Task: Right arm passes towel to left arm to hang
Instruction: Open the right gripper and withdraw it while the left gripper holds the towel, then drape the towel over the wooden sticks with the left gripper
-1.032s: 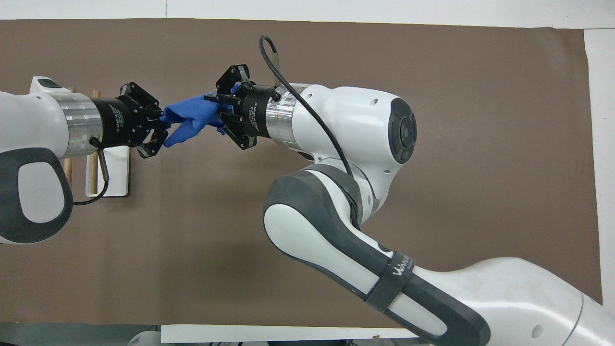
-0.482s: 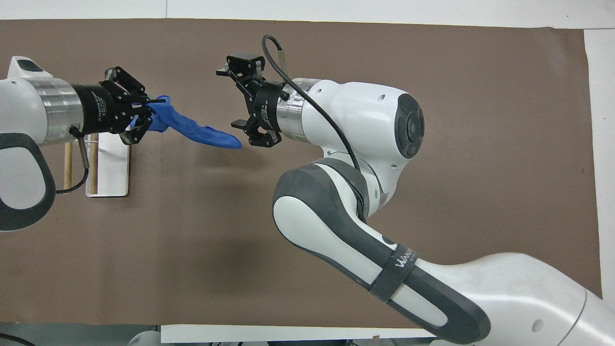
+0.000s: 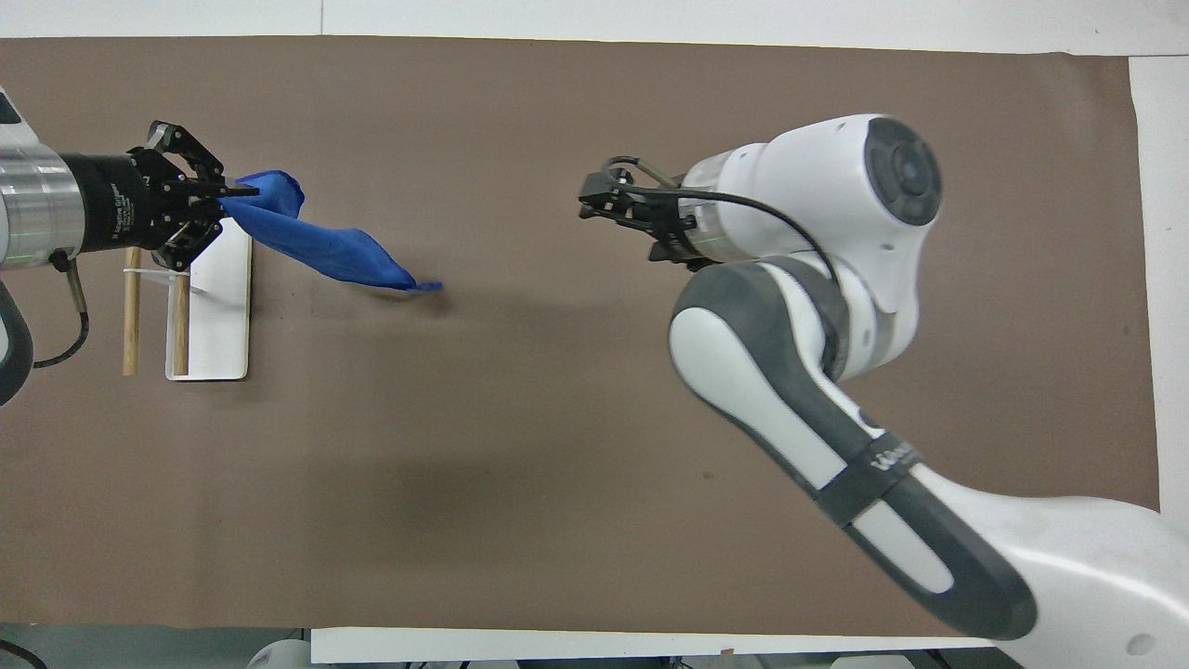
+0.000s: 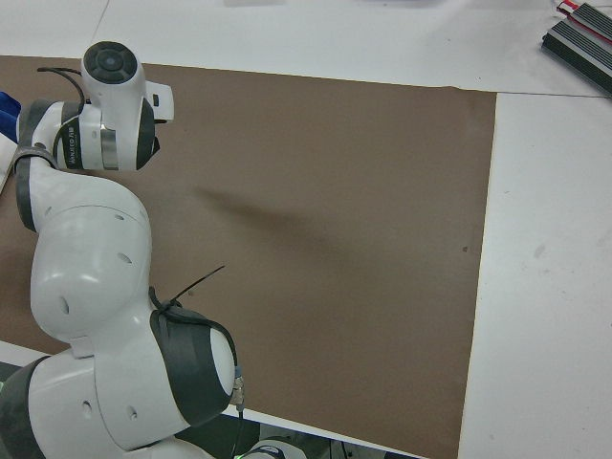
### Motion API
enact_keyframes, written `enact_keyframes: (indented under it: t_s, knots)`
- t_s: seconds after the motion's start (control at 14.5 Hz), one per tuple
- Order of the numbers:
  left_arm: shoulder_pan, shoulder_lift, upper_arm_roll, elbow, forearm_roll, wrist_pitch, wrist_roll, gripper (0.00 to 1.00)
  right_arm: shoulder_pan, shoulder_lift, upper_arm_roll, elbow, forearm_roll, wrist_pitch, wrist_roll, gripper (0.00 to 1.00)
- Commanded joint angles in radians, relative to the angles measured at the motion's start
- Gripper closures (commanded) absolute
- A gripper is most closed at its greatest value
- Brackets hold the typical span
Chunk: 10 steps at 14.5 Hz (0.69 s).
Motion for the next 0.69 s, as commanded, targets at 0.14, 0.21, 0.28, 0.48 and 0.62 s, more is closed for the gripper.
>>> enact_keyframes:
  t_s: [0.14, 0.21, 0.28, 0.48, 0.62]
  knots:
    - [0.039, -0.004, 0.001, 0.001, -0.011, -0.041, 0.042, 1.00, -0.001, -0.110, -0.257, 0.007, -0.150, -0.273, -0.297, 0.00]
    - [0.039, -0.007, 0.001, -0.009, -0.011, -0.033, -0.024, 0.99, -0.001, -0.138, -0.288, 0.009, -0.208, -0.324, -0.385, 0.00]
    - [0.039, -0.013, 0.001, -0.017, -0.011, -0.030, -0.101, 0.99, -0.003, -0.164, -0.311, 0.009, -0.262, -0.350, -0.439, 0.00]
    - [0.039, -0.020, 0.001, -0.048, -0.009, 0.022, -0.345, 0.99, -0.003, -0.236, -0.401, 0.009, -0.285, -0.439, -0.458, 0.00]
    - [0.039, -0.024, 0.001, -0.063, -0.011, 0.065, -0.455, 0.99, -0.003, -0.264, -0.452, 0.013, -0.288, -0.484, -0.490, 0.00]
